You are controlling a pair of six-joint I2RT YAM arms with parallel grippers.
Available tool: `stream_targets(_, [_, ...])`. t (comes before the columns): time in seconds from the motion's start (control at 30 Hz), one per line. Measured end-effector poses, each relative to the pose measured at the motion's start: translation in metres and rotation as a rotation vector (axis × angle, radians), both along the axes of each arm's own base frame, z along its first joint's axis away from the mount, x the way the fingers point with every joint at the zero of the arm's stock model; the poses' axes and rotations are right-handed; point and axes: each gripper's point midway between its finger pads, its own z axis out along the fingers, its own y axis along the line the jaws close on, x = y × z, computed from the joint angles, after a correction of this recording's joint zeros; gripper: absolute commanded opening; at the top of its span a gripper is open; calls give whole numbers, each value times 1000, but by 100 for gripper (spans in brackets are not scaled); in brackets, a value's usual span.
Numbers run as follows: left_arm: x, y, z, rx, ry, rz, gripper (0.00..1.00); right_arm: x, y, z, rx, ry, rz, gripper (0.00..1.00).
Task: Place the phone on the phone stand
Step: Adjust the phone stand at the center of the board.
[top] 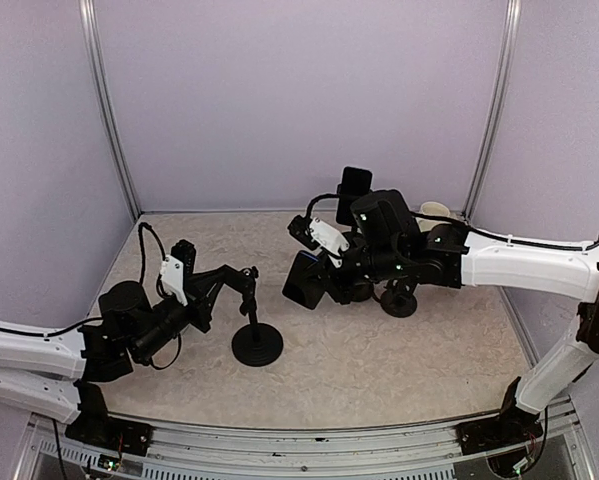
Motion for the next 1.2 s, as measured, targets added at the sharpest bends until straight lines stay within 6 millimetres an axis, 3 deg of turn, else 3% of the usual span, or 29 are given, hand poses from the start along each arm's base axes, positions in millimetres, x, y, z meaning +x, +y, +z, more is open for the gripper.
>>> stream_targets(0.23, [0,-16,-1,-2,-26,53,0,6,-15,25,8,-41,-20,0])
stream_targets(0.57, [-16,-33,-9,-64,-22,160,0,-12,-8,84,50,-79,108,0])
stream_targets(0.63, [-17,-35,-9,-73,-17,185,7,-13,-9,83,45,-77,110,0])
stream_targets(0.87, [-20,-38,-4,-108,-13,240,46,-14,-11,80,28,-76,113,0])
stream_targets(1.1, [-30,-28,29,-234,-20,207,62,-13,-18,77,-14,-79,105,0])
stream_targets(1.2, [-42,-23,47,-291,-26,160,72,-10,-21,91,-12,-96,95,0])
